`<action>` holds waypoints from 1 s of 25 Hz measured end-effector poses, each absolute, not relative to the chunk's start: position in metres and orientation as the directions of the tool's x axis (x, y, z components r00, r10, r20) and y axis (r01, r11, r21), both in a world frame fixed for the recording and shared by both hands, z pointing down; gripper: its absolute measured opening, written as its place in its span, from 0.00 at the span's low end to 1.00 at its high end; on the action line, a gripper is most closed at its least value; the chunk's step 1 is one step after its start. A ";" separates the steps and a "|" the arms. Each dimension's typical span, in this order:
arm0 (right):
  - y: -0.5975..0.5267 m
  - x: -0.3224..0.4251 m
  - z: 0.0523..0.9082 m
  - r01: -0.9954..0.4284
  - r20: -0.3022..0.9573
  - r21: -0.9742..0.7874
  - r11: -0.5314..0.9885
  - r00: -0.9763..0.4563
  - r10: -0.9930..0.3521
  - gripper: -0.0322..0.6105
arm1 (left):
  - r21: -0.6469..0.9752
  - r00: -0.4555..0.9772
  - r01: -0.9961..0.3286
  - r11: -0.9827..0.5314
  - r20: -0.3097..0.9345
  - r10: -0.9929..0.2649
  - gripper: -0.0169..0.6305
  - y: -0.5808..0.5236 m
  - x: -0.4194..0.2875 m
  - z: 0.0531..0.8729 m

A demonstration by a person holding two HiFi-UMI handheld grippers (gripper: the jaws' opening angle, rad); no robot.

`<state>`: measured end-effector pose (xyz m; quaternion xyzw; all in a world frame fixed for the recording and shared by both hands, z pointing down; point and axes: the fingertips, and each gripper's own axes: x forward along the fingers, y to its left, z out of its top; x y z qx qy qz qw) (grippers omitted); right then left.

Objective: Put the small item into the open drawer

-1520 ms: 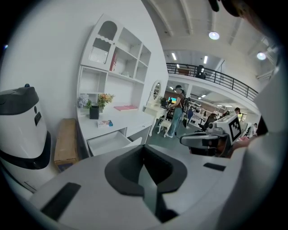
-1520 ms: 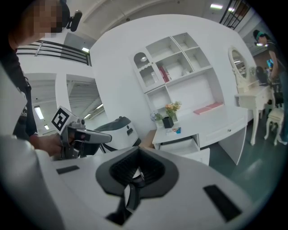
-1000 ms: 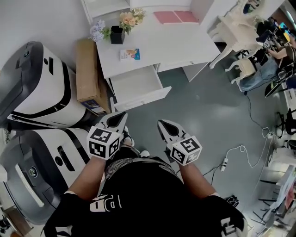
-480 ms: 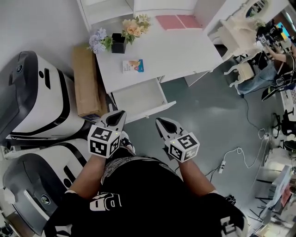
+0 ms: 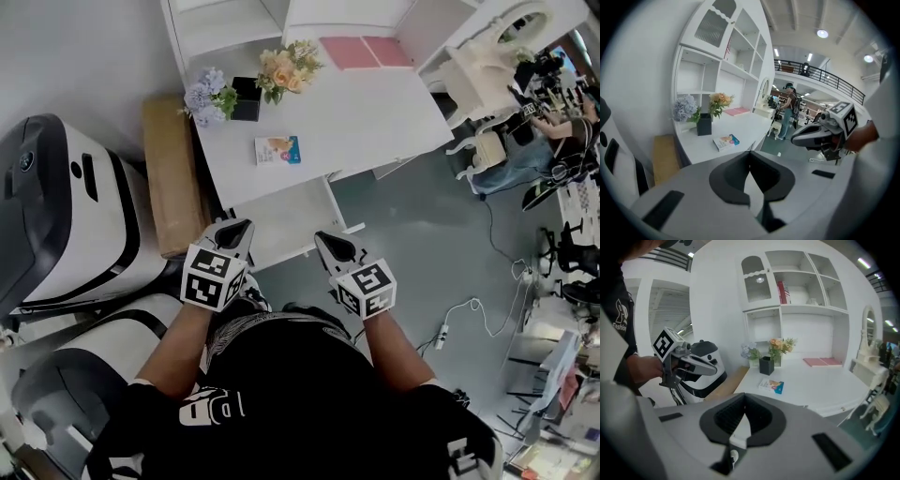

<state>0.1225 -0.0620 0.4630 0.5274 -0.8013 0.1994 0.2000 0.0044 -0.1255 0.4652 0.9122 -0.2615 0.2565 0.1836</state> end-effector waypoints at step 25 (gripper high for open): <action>-0.212 0.122 0.525 -0.701 0.719 0.257 0.665 -0.321 -0.617 0.22 | 0.205 0.653 -0.664 -0.719 0.627 -0.425 0.05 -0.186 -0.014 0.501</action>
